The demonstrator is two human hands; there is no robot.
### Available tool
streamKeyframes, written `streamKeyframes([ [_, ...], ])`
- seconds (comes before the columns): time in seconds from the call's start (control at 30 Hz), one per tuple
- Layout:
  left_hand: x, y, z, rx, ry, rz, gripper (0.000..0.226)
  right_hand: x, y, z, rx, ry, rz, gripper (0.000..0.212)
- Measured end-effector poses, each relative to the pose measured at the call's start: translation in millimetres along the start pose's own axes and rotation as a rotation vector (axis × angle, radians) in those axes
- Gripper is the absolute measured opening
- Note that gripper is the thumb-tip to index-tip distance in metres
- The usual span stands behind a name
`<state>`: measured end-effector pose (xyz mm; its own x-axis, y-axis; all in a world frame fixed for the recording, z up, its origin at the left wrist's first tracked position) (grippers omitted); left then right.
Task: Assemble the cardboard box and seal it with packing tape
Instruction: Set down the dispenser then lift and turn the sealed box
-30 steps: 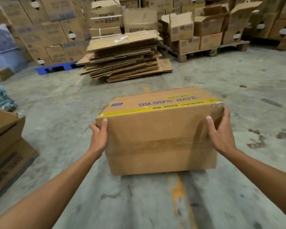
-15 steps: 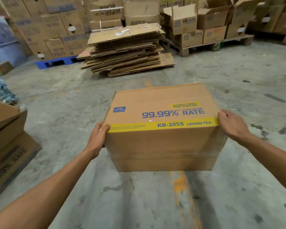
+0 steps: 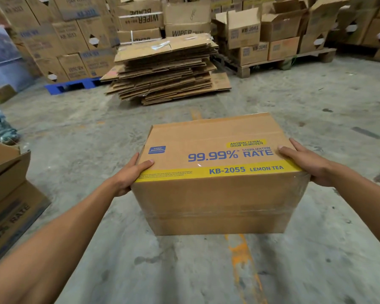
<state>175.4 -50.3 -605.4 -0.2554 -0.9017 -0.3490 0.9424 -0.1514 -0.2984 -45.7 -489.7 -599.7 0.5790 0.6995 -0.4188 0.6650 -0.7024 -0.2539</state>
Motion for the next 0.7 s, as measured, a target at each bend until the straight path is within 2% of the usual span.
streamKeyframes([
  [0.13,0.8,-5.8,-6.0,0.023,-0.034,-0.024,0.088,7.6,-0.5,12.1,0.031,0.113,-0.082,0.083],
  [0.23,-11.2,-11.4,-13.5,0.021,-0.048,-0.036,0.062,26.6,-5.6,9.2,0.041,0.175,-0.126,0.084],
  [0.3,-21.0,-15.0,-17.2,0.040,-0.067,-0.003,0.054,39.6,-8.8,5.5,0.042,0.206,-0.142,0.086],
  [0.37,-28.0,-16.3,-22.7,0.055,-0.100,0.037,0.058,48.2,-9.4,6.4,0.042,0.227,-0.144,0.088],
  [0.43,-29.6,-16.5,-27.5,0.058,-0.128,0.079,0.073,49.4,-10.2,6.9,0.029,0.249,-0.133,0.089],
  [0.5,-28.9,-16.9,-26.3,0.072,-0.145,0.112,0.079,48.8,-9.2,6.3,0.014,0.261,-0.122,0.088],
  [0.7,-26.6,-10.6,-12.3,0.165,-0.195,0.113,0.070,47.0,-7.0,-3.3,-0.050,0.304,-0.121,0.088],
])
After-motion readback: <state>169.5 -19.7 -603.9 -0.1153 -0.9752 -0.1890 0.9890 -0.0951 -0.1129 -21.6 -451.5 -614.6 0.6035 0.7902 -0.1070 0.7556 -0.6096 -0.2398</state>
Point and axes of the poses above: each hand's wrist, its own y-axis towards the middle knuckle, its own x-axis out of the palm, z = x × y, the point moved 9 cm from there along y, towards the middle knuckle, and after that the axes turned 14 degrees about z, right-handed, at the moved point
